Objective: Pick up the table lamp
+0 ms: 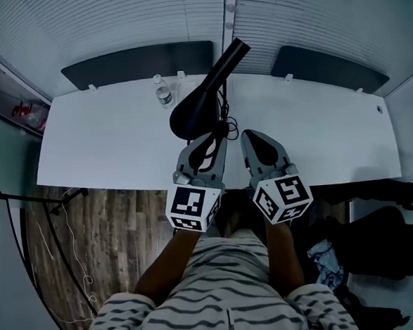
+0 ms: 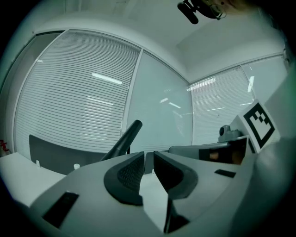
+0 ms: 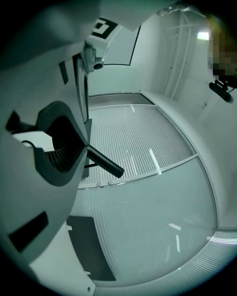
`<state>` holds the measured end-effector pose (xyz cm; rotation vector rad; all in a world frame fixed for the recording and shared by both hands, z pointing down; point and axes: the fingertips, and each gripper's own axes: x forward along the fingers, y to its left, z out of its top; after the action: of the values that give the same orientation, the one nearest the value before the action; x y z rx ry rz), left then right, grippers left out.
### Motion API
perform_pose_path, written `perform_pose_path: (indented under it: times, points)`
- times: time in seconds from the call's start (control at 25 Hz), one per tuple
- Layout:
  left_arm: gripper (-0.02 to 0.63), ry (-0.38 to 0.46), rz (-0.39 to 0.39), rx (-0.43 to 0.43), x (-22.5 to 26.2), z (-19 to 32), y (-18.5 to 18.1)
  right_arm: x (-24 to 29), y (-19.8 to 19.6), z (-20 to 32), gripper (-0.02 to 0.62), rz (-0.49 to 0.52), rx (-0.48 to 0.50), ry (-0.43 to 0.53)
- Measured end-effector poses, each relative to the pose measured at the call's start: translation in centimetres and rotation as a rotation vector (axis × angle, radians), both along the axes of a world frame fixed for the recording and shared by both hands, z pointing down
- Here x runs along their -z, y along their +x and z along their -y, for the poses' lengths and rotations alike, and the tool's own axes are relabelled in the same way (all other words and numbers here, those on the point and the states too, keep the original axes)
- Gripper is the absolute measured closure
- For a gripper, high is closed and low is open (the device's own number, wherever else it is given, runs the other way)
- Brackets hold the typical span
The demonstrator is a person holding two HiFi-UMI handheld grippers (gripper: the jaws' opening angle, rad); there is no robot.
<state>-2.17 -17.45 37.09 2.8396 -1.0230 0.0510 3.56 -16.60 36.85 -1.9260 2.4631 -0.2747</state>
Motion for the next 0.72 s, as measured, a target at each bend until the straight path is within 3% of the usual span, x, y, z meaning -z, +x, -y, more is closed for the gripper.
perform_pose_path:
  times: [0.32, 0.72]
  points:
    - [0.555, -0.044, 0.019, 0.014, -2.1, 4.2, 1.8, -1.0, 1.9, 3.7, 0.584, -0.009, -0.029, -0.028]
    - [0.537, -0.079, 0.065, 0.150, -4.6, 9.4, 5.3, -0.7, 6.0, 7.1, 0.584, -0.016, 0.005, -0.024]
